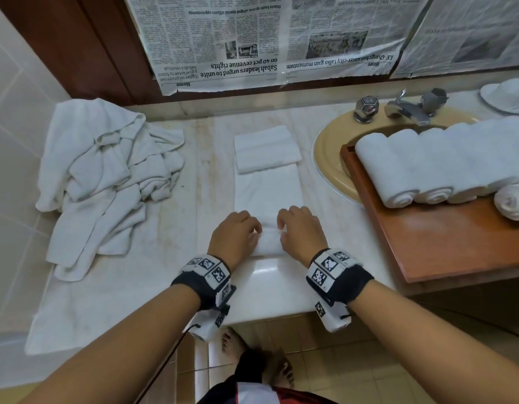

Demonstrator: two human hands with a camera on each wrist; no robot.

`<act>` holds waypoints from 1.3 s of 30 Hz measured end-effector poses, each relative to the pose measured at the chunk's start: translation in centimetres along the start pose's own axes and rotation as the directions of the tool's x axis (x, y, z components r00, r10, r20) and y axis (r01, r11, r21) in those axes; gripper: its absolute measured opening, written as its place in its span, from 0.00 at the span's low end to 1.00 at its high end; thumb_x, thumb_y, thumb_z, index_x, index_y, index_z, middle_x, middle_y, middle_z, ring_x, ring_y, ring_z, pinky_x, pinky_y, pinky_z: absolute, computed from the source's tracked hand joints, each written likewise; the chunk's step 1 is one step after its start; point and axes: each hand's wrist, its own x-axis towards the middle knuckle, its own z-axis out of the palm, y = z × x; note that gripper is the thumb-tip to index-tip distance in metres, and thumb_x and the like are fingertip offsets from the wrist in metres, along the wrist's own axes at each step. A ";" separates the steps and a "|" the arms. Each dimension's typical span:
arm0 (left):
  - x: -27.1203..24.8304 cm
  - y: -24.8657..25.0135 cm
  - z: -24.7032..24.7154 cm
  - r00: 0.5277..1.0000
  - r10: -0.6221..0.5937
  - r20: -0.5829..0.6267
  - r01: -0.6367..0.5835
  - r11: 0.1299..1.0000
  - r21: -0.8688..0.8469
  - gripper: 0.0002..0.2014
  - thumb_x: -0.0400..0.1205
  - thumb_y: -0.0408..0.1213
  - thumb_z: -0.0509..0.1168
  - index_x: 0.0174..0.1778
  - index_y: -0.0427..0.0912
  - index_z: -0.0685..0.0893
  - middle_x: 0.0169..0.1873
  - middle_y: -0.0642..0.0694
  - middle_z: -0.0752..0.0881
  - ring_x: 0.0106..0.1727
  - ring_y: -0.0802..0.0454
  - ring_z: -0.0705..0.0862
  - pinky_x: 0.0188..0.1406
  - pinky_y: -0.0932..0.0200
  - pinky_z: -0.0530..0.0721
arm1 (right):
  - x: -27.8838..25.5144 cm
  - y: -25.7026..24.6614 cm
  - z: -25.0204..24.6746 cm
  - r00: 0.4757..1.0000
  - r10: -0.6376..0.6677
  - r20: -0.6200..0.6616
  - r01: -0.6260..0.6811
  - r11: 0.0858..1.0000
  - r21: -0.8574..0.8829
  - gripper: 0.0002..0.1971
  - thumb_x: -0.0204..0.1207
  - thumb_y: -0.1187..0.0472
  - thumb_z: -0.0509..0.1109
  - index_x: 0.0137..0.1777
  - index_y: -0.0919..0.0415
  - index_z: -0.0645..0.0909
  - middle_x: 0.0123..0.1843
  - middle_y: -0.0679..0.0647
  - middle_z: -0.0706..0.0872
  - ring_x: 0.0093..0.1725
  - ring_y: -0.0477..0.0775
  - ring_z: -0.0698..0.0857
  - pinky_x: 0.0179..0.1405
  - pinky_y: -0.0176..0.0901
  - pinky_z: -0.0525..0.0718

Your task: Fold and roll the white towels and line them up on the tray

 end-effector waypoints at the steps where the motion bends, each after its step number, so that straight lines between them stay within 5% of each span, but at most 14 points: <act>1: -0.4 0.3 0.3 0.999 0.048 -0.022 -0.048 0.998 0.029 0.05 0.72 0.31 0.74 0.42 0.43 0.88 0.40 0.48 0.84 0.43 0.47 0.83 0.32 0.56 0.80 | -0.5 -0.3 0.5 0.997 -0.054 -0.046 0.053 0.998 -0.019 0.10 0.70 0.71 0.66 0.48 0.58 0.78 0.49 0.55 0.79 0.52 0.60 0.77 0.43 0.46 0.68; 5: -1.5 0.8 0.6 0.975 0.224 -0.007 -0.221 0.966 0.133 0.10 0.62 0.35 0.79 0.36 0.40 0.89 0.36 0.47 0.85 0.34 0.46 0.83 0.24 0.60 0.77 | -2.6 -0.3 2.0 0.980 -0.164 -0.112 0.149 0.980 -0.136 0.15 0.51 0.66 0.76 0.40 0.60 0.78 0.39 0.55 0.78 0.37 0.60 0.79 0.31 0.46 0.71; 8: -1.5 0.0 0.7 0.954 0.290 0.078 -0.300 0.932 0.203 0.16 0.60 0.42 0.81 0.37 0.38 0.88 0.37 0.44 0.84 0.33 0.44 0.81 0.25 0.57 0.78 | -2.8 0.1 2.3 0.978 -0.182 -0.100 0.159 0.966 -0.204 0.20 0.49 0.62 0.76 0.43 0.58 0.77 0.42 0.54 0.78 0.39 0.58 0.77 0.35 0.47 0.74; 12: -0.1 0.0 0.3 0.945 0.285 0.162 -0.325 0.879 0.349 0.13 0.55 0.37 0.80 0.31 0.38 0.86 0.31 0.44 0.82 0.30 0.44 0.80 0.28 0.55 0.74 | -1.9 -0.1 1.9 0.976 -0.180 -0.120 0.146 0.958 -0.249 0.19 0.51 0.71 0.74 0.42 0.59 0.78 0.40 0.55 0.78 0.37 0.59 0.78 0.33 0.48 0.75; 15: 0.7 -0.3 -0.2 0.951 0.233 0.204 -0.290 0.900 0.325 0.12 0.59 0.41 0.80 0.30 0.39 0.86 0.27 0.45 0.81 0.27 0.44 0.79 0.30 0.57 0.72 | -1.3 0.3 1.2 0.976 -0.206 -0.074 0.186 0.958 -0.220 0.18 0.52 0.73 0.75 0.44 0.61 0.79 0.41 0.56 0.80 0.39 0.60 0.79 0.34 0.48 0.75; 20: 0.5 -0.4 -2.0 0.903 0.129 0.409 -0.203 0.969 0.142 0.18 0.82 0.53 0.64 0.65 0.51 0.84 0.51 0.47 0.87 0.53 0.47 0.83 0.49 0.54 0.76 | -1.8 1.8 -0.1 0.972 -0.195 0.133 0.205 0.977 -0.066 0.17 0.74 0.66 0.68 0.63 0.61 0.78 0.59 0.55 0.80 0.61 0.59 0.76 0.55 0.46 0.72; 25: 0.6 -0.3 -1.8 0.821 -0.053 0.568 0.105 0.993 -0.060 0.15 0.81 0.49 0.67 0.61 0.48 0.88 0.53 0.48 0.89 0.56 0.49 0.84 0.57 0.54 0.80 | -1.6 1.9 -1.0 0.952 -0.032 0.305 -0.020 0.986 0.164 0.15 0.75 0.62 0.71 0.62 0.57 0.85 0.60 0.54 0.86 0.61 0.56 0.81 0.58 0.43 0.76; 28: 0.8 -0.1 -1.2 0.886 -0.106 0.451 0.160 0.983 -0.084 0.13 0.80 0.45 0.70 0.57 0.45 0.89 0.53 0.47 0.87 0.57 0.50 0.82 0.58 0.55 0.79 | -0.6 1.5 -1.0 0.942 0.085 0.326 -0.171 0.954 0.245 0.13 0.74 0.64 0.72 0.57 0.58 0.88 0.58 0.57 0.87 0.59 0.57 0.83 0.55 0.42 0.79; 31: 0.1 -0.1 -0.6 0.991 0.020 0.130 -0.013 0.999 -0.052 0.08 0.76 0.41 0.74 0.49 0.45 0.90 0.48 0.49 0.82 0.52 0.51 0.79 0.51 0.55 0.78 | 0.5 0.9 -0.5 0.939 0.169 0.300 -0.220 0.964 0.147 0.14 0.76 0.62 0.69 0.61 0.56 0.86 0.63 0.56 0.81 0.66 0.57 0.77 0.64 0.47 0.77; 33: -0.8 -0.2 -0.4 0.969 0.246 -0.005 -0.246 0.969 0.013 0.07 0.72 0.40 0.79 0.42 0.43 0.91 0.42 0.48 0.83 0.42 0.46 0.83 0.36 0.56 0.79 | 0.9 0.5 -0.4 0.953 0.176 0.246 -0.184 0.983 0.008 0.14 0.79 0.60 0.64 0.62 0.55 0.85 0.63 0.54 0.80 0.69 0.58 0.71 0.67 0.54 0.73; 35: -1.7 -0.8 0.2 0.913 0.409 0.009 -0.408 0.907 0.103 0.18 0.64 0.46 0.83 0.46 0.42 0.89 0.43 0.46 0.84 0.36 0.45 0.84 0.30 0.57 0.79 | 1.0 0.3 -0.3 0.964 0.190 0.186 -0.188 0.982 -0.031 0.13 0.78 0.61 0.60 0.58 0.54 0.83 0.60 0.52 0.80 0.67 0.58 0.70 0.63 0.54 0.72; 37: -2.2 -2.0 1.1 0.893 0.445 0.071 -0.451 0.879 0.155 0.33 0.61 0.50 0.83 0.59 0.43 0.82 0.52 0.43 0.83 0.43 0.43 0.84 0.33 0.52 0.82 | 0.3 0.1 -0.1 0.981 0.159 0.109 -0.154 0.987 -0.052 0.11 0.77 0.62 0.61 0.56 0.53 0.80 0.57 0.51 0.79 0.64 0.57 0.70 0.59 0.53 0.69; 39: -2.6 -3.0 1.6 0.895 0.428 0.128 -0.446 0.875 0.189 0.36 0.64 0.50 0.80 0.66 0.44 0.75 0.61 0.40 0.82 0.56 0.41 0.83 0.41 0.48 0.82 | -0.9 -0.1 0.7 1.000 0.011 0.019 -0.009 0.996 -0.087 0.12 0.74 0.63 0.62 0.56 0.53 0.78 0.56 0.51 0.77 0.62 0.57 0.71 0.56 0.52 0.66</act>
